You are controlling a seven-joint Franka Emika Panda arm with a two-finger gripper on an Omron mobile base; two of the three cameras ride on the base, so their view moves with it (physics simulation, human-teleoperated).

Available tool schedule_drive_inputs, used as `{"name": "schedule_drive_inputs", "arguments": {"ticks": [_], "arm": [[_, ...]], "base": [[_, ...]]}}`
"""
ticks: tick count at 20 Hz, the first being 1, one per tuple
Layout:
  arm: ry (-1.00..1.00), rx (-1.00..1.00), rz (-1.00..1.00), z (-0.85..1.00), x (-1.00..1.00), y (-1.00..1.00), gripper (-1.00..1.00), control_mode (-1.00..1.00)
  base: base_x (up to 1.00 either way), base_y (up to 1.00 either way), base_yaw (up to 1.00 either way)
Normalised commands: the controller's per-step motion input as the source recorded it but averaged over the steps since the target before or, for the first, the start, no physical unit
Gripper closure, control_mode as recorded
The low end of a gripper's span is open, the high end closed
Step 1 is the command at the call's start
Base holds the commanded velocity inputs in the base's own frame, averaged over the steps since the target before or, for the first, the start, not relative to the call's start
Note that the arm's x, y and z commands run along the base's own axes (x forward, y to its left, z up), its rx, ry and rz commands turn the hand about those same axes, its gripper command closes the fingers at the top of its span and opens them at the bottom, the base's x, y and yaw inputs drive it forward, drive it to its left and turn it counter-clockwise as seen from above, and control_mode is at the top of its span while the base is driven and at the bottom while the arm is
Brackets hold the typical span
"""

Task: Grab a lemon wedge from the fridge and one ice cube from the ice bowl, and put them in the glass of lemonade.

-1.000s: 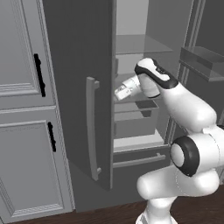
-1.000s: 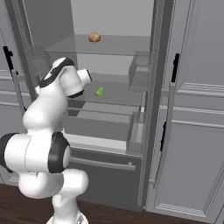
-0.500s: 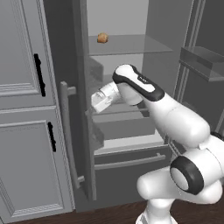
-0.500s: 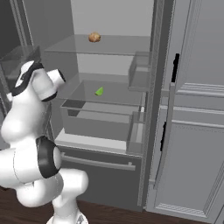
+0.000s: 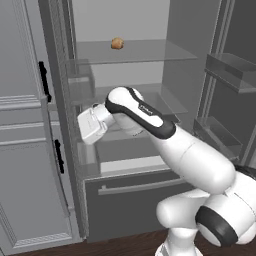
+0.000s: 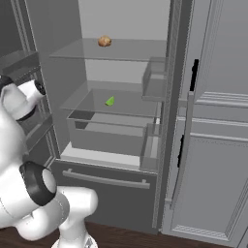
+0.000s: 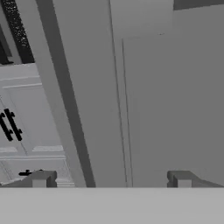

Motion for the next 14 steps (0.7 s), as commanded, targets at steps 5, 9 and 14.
{"name": "schedule_drive_inputs", "arguments": {"ticks": [5, 9, 14], "arm": [[-0.07, 0.00, 0.01, 0.14, -0.10, 0.11, -1.00, -1.00], [-0.01, 0.00, 0.00, 0.27, -0.80, -0.11, -1.00, -1.00], [-0.02, 0.01, -0.10, 0.33, -0.95, -0.68, -1.00, -1.00]], "base": [[0.00, 0.00, 0.00], [0.00, 0.00, 0.00], [0.00, 0.00, 0.00]]}}
